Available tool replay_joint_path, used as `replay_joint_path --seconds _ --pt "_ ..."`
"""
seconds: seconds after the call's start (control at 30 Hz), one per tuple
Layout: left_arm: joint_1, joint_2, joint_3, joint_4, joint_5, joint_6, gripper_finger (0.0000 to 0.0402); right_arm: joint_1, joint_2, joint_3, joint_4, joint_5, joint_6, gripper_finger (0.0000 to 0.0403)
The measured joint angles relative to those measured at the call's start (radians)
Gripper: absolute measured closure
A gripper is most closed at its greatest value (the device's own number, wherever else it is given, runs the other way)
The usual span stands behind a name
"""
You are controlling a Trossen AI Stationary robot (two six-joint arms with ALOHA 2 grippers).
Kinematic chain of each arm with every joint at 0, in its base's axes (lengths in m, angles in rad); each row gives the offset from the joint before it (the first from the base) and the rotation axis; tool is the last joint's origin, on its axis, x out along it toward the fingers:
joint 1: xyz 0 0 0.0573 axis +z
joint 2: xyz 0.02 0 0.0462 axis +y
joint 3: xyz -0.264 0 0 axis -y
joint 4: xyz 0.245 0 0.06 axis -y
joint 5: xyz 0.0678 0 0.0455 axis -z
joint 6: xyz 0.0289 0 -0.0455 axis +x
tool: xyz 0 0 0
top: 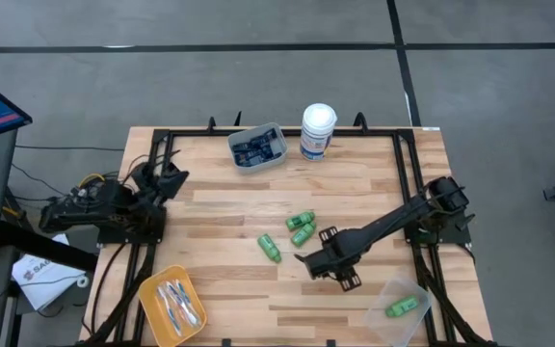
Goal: Pick & Place Travel size toiletries
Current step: Put the green shampoo into the transparent bin
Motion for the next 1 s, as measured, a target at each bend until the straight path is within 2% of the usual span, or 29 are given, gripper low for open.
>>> replay_joint_path --seconds 0.27,0.4,0.63,0.87,1.0 --pt "0.000 0.000 0.000 -0.034 0.000 0.000 0.0400 0.023 -0.001 -0.004 -0.029 -0.013 -0.070 0.0142" --pt "0.000 -0.001 0.000 -0.034 0.000 0.000 0.0400 0.024 -0.002 -0.061 -0.009 -0.015 -0.065 0.0142" --pt "0.000 -0.001 0.000 -0.073 0.000 0.000 0.0400 0.037 -0.002 -0.156 0.128 -0.010 -0.051 0.0142" --pt "-0.001 -0.001 0.000 -0.200 0.000 0.000 0.0400 0.046 -0.007 -0.179 0.157 0.005 0.001 0.0152" --pt "-0.001 -0.001 0.000 -0.347 0.000 0.000 0.0400 0.046 -0.021 -0.165 0.156 0.008 0.032 0.0163"
